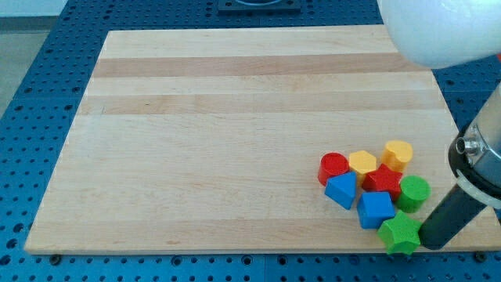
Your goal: Point your hand above the group of blocks
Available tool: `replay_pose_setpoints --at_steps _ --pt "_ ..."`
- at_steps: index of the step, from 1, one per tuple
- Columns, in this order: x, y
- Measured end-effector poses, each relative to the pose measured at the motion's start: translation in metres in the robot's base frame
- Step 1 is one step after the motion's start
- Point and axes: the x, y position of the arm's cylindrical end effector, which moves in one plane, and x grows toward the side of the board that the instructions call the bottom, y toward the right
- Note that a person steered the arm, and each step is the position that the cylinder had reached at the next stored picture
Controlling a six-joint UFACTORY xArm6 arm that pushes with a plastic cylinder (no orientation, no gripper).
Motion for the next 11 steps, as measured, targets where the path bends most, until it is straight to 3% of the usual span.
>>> replay_pose_setpoints --at_steps 1,3,4,5,7,9,11 --pt "0.0 0.012" --pt "-0.002 0.097" --pt "-0.035 0.14" --pt "-0.056 0.142" --pt "-0.182 0.14" --pt "-0.25 0.032" --pt "-0.231 -0.057"
